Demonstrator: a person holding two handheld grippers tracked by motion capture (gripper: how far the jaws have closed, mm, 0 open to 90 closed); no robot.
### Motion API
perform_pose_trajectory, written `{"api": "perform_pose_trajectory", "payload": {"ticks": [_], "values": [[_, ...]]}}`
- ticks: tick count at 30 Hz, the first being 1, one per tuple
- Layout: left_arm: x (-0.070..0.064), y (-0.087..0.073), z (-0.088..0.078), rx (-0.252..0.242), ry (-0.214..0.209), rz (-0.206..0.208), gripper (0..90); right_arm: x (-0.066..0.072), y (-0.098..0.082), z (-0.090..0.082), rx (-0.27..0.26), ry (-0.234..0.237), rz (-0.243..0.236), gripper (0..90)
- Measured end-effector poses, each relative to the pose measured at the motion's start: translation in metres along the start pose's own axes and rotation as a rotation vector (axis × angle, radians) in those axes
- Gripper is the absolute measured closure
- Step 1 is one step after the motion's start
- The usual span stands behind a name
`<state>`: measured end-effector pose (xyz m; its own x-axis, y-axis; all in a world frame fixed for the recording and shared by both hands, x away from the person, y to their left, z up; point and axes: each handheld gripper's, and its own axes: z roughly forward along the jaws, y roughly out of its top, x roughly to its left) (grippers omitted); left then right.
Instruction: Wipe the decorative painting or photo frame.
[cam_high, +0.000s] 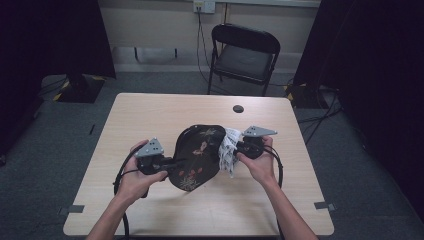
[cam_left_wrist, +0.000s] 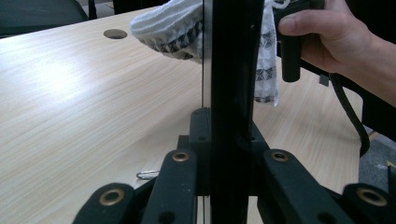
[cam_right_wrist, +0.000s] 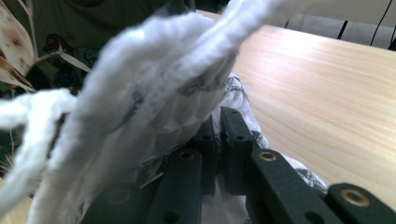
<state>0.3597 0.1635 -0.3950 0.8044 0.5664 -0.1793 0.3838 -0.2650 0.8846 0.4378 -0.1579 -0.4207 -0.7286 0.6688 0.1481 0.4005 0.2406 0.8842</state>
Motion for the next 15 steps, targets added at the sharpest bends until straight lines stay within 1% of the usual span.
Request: {"api": "perform_pose_trajectory", "payload": {"ticks": [2,4,5,9,10,13,14,15], "values": [[0.000,0.000,0.000,0.004,0.001,0.002,80.8,0.001,0.002,-0.001,-0.006,-0.002,0.002,86.1],[0.000,0.000,0.000,0.003,0.000,0.000,80.8,0.003,0.006,-0.005,-0.024,-0.013,-0.006,86.1],[0.000,0.000,0.000,0.003,0.000,-0.002,80.8,0.003,0.008,-0.008,-0.037,-0.020,-0.013,86.1],[-0.001,0.001,0.000,0.006,0.003,0.003,80.8,0.001,0.016,-0.020,-0.105,-0.010,0.005,86.1],[-0.001,0.001,0.000,0.004,0.002,0.004,80.8,0.001,0.017,-0.021,-0.110,-0.009,0.004,86.1],[-0.001,0.001,0.000,0.005,0.005,0.000,80.8,0.001,0.016,-0.022,-0.099,0.000,0.004,86.1],[-0.001,0.000,0.000,0.004,0.005,-0.001,80.8,0.000,0.015,-0.020,-0.091,0.005,0.005,86.2],[-0.001,0.001,0.000,0.006,0.005,0.000,80.8,0.000,0.014,-0.018,-0.071,0.014,0.006,86.1]]}}
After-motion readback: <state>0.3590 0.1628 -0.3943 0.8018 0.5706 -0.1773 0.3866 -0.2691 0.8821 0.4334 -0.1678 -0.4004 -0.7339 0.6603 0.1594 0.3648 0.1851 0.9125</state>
